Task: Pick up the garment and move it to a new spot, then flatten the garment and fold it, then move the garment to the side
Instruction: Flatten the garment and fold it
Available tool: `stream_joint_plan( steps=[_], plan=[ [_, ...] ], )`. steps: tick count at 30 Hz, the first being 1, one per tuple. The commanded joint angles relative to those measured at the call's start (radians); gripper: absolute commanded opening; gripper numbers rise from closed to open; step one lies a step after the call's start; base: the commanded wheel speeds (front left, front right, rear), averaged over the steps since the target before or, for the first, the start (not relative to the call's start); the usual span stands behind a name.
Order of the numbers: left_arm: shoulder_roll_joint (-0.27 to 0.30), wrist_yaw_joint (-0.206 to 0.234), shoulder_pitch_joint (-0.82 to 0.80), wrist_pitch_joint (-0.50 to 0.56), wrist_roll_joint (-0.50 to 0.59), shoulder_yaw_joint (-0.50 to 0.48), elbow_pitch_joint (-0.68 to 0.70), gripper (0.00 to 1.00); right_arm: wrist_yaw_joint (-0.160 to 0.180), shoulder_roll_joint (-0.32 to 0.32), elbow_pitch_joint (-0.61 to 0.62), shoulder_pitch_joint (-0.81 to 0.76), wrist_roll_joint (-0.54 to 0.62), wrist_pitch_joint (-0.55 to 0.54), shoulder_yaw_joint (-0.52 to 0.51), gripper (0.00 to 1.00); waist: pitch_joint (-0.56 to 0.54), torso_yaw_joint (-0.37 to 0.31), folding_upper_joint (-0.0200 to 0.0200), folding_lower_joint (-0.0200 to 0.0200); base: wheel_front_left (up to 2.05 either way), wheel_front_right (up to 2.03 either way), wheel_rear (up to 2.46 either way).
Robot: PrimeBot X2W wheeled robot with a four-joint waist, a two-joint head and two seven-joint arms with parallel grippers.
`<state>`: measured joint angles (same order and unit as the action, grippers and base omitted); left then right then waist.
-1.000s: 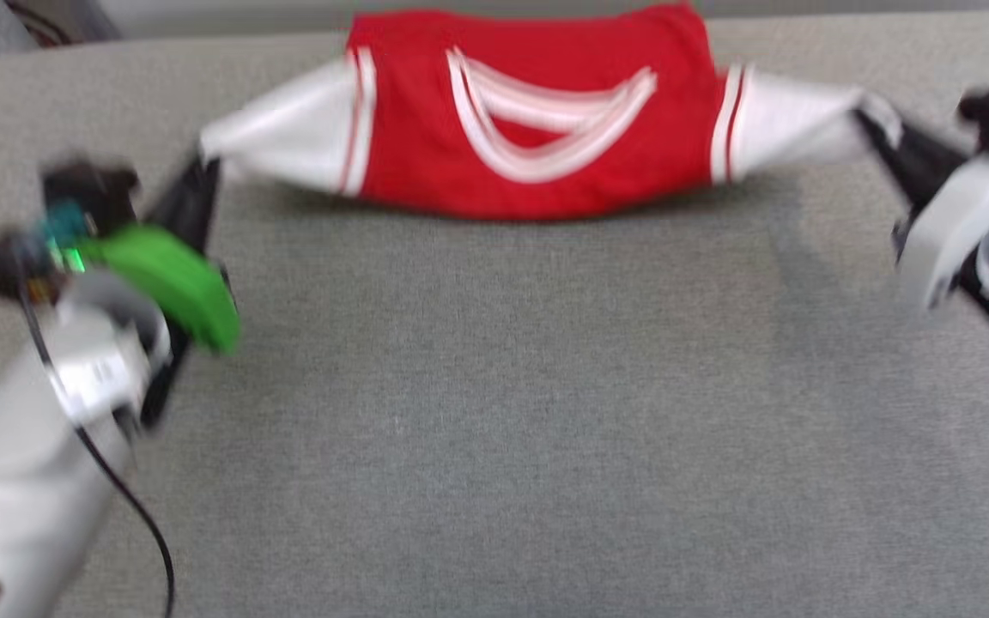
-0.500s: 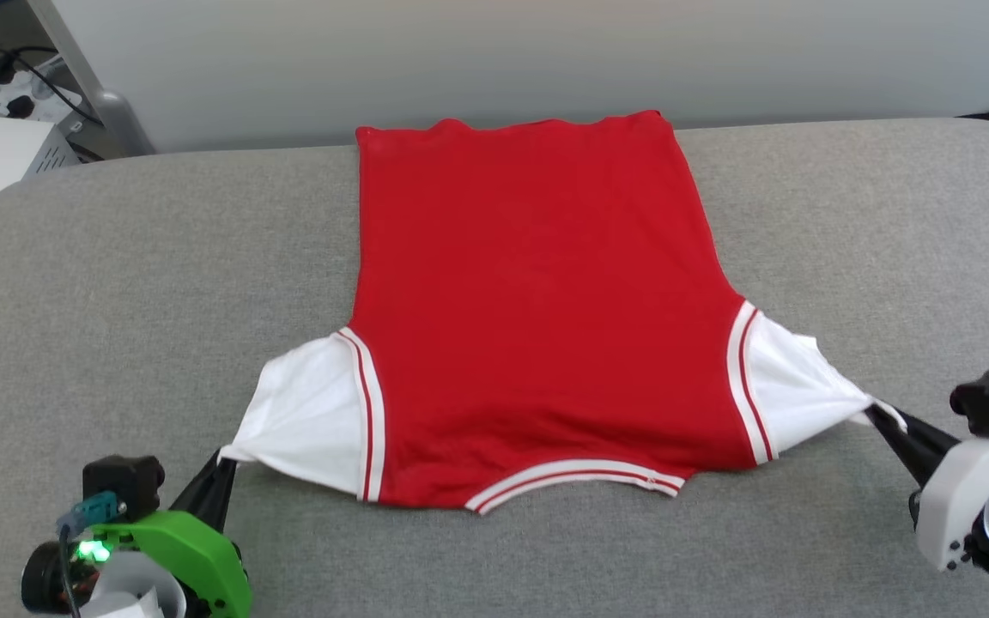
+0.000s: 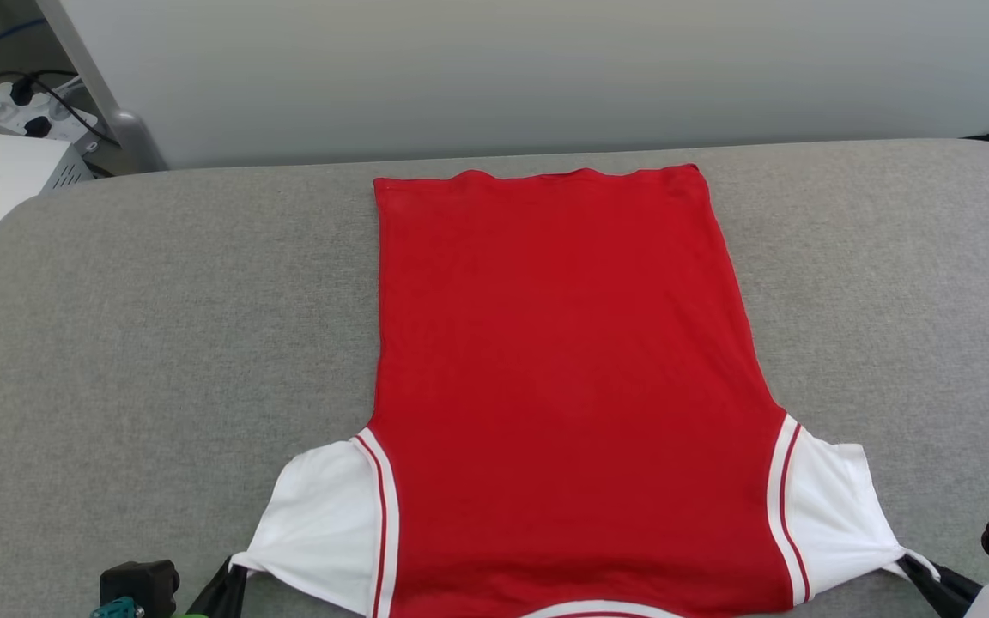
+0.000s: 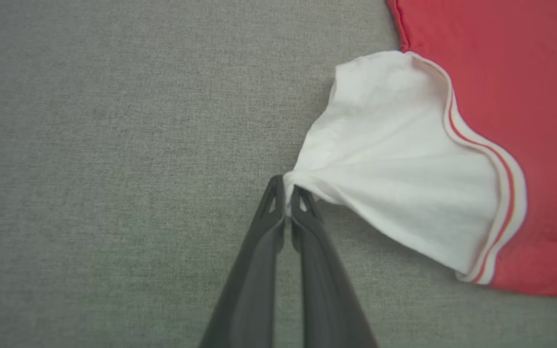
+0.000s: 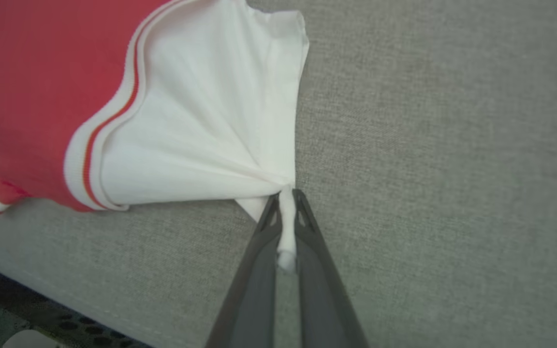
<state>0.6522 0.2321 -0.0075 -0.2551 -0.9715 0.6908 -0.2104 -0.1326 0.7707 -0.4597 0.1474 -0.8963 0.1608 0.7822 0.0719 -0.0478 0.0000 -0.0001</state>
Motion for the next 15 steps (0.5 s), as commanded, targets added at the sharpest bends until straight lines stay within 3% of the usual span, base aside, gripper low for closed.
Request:
stream_joint_plan(
  steps=[1,2,3,4,12,15],
  plan=[
    [-0.006,0.01,0.013,-0.006,0.008,-0.008,0.005,0.0,0.002,0.002,0.003,-0.02,-0.002,-0.017,-0.015,0.0,0.005,0.004,0.0,0.0001,0.0,0.0,0.0],
    [-0.008,0.01,0.011,-0.006,0.013,-0.008,0.009,0.0,0.002,-0.002,0.006,-0.024,0.0,-0.026,-0.025,0.15,0.007,0.004,0.0,0.0001,0.0,0.0,0.0],
    [-0.011,0.011,0.008,-0.006,0.019,-0.011,0.014,0.0,0.002,-0.008,0.009,-0.027,-0.001,-0.038,-0.039,0.45,0.009,0.006,0.0,0.0001,0.0,0.0,0.0],
    [-0.012,0.011,0.005,-0.006,0.026,-0.01,0.018,0.0,0.002,-0.012,0.013,-0.029,0.002,-0.049,-0.048,1.0,0.01,0.007,0.0,0.0001,0.0,0.0,0.0],
    [-0.019,0.039,-0.028,-0.006,0.075,-0.031,0.071,0.0,0.002,0.029,0.095,0.028,0.05,-0.08,-0.212,1.0,0.048,0.028,0.0,0.0001,0.0,0.0,0.0],
    [-0.017,0.055,-0.048,-0.006,0.101,-0.042,0.112,0.0,0.002,0.05,0.144,0.105,0.086,-0.072,-0.354,1.0,0.091,0.045,0.0,0.0001,0.0,0.0,0.0]
  ],
)
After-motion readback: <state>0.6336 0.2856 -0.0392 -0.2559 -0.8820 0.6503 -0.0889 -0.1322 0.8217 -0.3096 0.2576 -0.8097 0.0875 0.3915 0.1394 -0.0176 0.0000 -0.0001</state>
